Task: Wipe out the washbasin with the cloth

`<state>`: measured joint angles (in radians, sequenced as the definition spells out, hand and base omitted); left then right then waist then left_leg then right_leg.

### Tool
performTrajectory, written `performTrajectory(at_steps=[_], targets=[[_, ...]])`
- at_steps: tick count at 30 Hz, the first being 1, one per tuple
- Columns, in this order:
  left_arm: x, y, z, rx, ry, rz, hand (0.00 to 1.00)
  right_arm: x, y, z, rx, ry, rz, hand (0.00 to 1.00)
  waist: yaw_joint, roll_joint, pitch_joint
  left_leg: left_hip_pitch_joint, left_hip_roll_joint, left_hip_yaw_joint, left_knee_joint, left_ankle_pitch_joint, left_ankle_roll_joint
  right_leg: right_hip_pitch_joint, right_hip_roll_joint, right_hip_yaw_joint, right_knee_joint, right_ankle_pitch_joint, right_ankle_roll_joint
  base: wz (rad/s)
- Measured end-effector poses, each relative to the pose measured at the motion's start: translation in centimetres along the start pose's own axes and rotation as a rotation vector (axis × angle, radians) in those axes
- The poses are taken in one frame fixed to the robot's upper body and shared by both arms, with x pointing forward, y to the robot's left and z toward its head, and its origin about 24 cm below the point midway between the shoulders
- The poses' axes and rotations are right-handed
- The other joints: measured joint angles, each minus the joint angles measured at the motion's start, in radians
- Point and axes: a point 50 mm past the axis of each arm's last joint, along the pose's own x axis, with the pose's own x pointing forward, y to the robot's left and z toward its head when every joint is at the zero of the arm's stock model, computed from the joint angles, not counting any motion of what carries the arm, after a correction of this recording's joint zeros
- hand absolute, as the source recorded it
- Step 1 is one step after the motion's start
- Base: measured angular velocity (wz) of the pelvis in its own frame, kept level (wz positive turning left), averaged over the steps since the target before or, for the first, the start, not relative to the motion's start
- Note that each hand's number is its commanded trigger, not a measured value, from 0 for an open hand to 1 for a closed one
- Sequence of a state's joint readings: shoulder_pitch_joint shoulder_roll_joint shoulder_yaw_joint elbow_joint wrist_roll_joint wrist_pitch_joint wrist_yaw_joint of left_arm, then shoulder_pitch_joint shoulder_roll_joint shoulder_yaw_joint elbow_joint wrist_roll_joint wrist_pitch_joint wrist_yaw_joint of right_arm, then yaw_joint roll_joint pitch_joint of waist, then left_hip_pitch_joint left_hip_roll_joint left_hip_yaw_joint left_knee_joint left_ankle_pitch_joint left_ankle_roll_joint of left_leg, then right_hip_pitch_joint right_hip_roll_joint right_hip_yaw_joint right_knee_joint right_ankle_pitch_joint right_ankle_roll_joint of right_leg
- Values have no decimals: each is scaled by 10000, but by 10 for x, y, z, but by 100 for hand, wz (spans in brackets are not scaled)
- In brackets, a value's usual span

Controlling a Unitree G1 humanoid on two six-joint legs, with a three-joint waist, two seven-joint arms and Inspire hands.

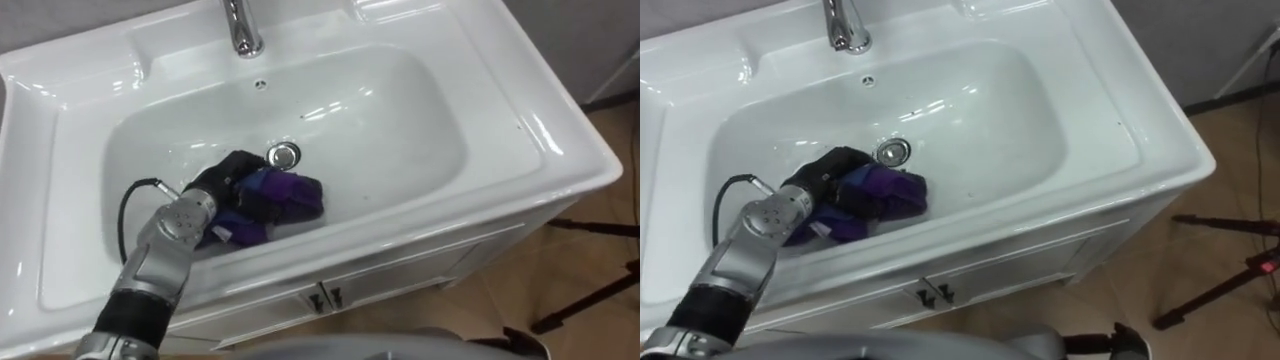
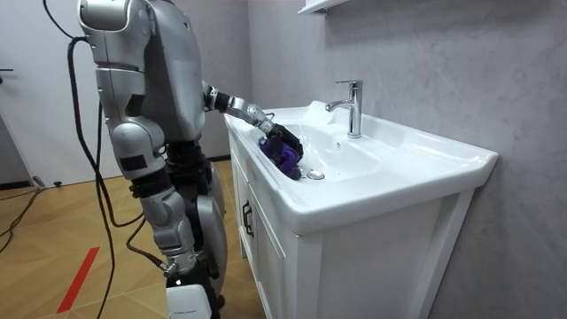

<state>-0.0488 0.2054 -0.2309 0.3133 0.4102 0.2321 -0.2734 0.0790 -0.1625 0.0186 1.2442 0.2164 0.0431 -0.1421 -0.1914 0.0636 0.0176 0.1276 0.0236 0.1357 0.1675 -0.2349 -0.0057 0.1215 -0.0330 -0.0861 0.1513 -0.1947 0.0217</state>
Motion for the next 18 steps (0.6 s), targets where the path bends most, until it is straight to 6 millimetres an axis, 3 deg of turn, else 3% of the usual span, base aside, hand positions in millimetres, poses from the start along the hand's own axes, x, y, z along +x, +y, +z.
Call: performTrajectory(at_steps=[11,18], targets=[[14,-16,56,1573,-1204,-822,100,0,5,6,-198,-269,84,0,-661,39,-34,-122,-4,-6,-33,0,0,-135,-3,42,-3,2,-1,1],[16,-22,67,1985,-1446,-1050,100,-1,6,6,-205,-293,85,0,-844,41,-5,84,-1,12,-73,0,0,10,11,215,-11,2,-1,-4]])
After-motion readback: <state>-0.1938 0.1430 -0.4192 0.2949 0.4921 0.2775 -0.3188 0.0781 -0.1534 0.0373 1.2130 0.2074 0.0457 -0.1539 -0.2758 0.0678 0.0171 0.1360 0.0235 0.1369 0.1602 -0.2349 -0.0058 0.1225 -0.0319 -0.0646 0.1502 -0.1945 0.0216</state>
